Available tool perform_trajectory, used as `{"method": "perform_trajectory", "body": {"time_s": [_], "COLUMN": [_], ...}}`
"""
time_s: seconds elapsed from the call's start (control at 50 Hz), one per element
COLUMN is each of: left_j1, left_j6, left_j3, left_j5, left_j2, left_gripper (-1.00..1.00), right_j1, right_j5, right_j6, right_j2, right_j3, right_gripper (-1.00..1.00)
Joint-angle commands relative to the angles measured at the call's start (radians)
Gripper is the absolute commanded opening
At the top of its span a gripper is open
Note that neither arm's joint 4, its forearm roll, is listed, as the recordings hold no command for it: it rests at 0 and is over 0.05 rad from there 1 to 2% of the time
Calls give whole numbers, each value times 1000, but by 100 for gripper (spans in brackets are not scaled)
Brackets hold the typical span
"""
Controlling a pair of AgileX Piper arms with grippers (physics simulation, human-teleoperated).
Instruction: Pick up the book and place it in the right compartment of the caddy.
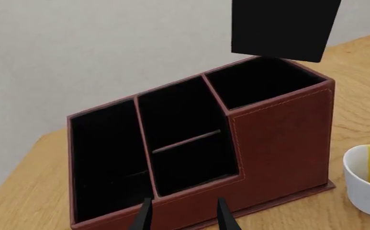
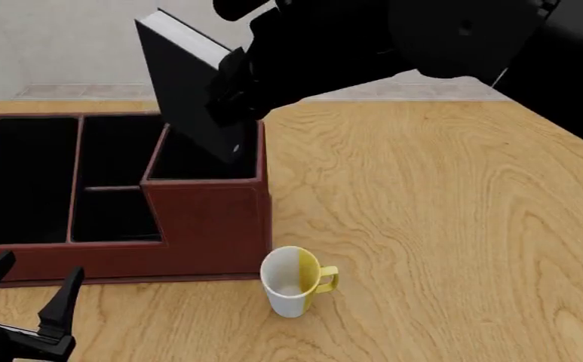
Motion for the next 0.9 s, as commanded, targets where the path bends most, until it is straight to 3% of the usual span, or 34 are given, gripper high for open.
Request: {"method": "perform_trajectory", "body": {"time_s": [0.02, 0.9], "left_j1": [-1, -5], "left_j6": [1, 0], "left_j3": [0, 0], "left_j5": [0, 6], "left_j2": [-1, -5], "left_gripper": [100, 100], "right_j1": [-18, -78], "right_j5": [-18, -101], "right_j6": [19, 31], "right_j2": [25, 106], "right_j3": [-14, 4], "right_gripper": [-100, -100]}}
